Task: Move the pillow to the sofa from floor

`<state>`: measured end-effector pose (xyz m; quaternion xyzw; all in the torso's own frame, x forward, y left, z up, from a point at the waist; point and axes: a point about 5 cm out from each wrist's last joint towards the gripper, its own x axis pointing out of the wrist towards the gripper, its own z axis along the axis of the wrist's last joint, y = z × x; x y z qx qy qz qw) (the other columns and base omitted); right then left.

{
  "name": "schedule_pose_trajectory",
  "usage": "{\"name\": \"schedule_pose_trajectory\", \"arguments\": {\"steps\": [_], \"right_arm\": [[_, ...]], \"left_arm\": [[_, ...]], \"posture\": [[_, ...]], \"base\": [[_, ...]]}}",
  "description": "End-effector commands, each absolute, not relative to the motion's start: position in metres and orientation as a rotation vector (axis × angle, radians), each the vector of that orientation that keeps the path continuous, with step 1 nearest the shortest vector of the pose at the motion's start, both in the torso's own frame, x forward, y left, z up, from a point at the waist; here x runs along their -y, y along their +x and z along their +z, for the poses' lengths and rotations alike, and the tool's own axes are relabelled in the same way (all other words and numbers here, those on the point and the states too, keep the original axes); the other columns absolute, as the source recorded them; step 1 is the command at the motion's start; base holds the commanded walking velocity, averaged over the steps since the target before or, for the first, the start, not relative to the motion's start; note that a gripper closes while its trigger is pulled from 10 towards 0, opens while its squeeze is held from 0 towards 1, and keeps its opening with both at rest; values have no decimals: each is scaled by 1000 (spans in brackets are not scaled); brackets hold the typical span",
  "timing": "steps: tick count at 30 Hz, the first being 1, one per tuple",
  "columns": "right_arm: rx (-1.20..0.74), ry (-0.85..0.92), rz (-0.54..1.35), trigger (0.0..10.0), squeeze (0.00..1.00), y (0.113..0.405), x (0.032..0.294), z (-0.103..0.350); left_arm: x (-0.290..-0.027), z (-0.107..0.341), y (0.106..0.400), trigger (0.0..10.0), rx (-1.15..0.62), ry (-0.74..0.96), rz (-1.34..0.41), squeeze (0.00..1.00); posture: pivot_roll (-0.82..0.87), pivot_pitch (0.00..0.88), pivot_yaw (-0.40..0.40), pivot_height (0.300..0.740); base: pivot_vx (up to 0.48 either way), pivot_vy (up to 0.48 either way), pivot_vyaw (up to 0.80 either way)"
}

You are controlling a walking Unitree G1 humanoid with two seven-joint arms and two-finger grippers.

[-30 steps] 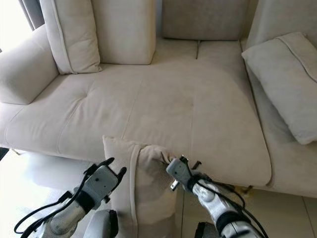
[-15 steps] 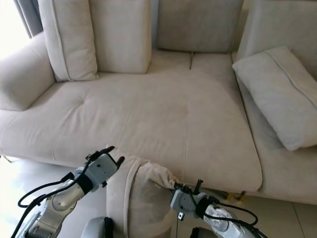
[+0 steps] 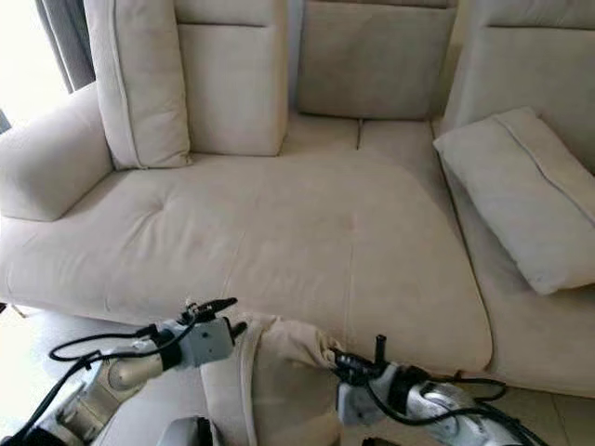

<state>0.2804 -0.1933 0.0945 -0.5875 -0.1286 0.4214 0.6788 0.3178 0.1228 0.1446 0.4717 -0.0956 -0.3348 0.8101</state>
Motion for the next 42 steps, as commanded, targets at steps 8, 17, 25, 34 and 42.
{"name": "schedule_pose_trajectory", "arguments": {"steps": [8, 17, 25, 34, 42], "right_arm": [[292, -1381, 968, 0, 0, 272, 204, 97], [262, -1367, 954, 0, 0, 265, 203, 89], [293, -1363, 986, 0, 0, 261, 192, 86], [310, -1370, 994, 0, 0, 262, 188, 90], [321, -1371, 1001, 0, 0, 260, 186, 91]], "left_arm": [[-135, 132, 322, 10000, 128, 1079, -767, 0], [-176, 126, 308, 10000, -77, 1160, -1091, 0], [-174, 128, 311, 10000, -81, 1182, -1168, 0], [-165, 139, 315, 10000, -22, 1196, -1215, 0], [-174, 128, 310, 10000, -94, 1242, -1271, 1000]], "posture": [[142, 53, 28, 506], [141, 44, 34, 506], [131, 34, 42, 506], [127, 28, 42, 506], [129, 27, 41, 506]], "base": [[0, 0, 0], [0, 0, 0], [0, 0, 0], [0, 0, 0], [0, 0, 0]]}}
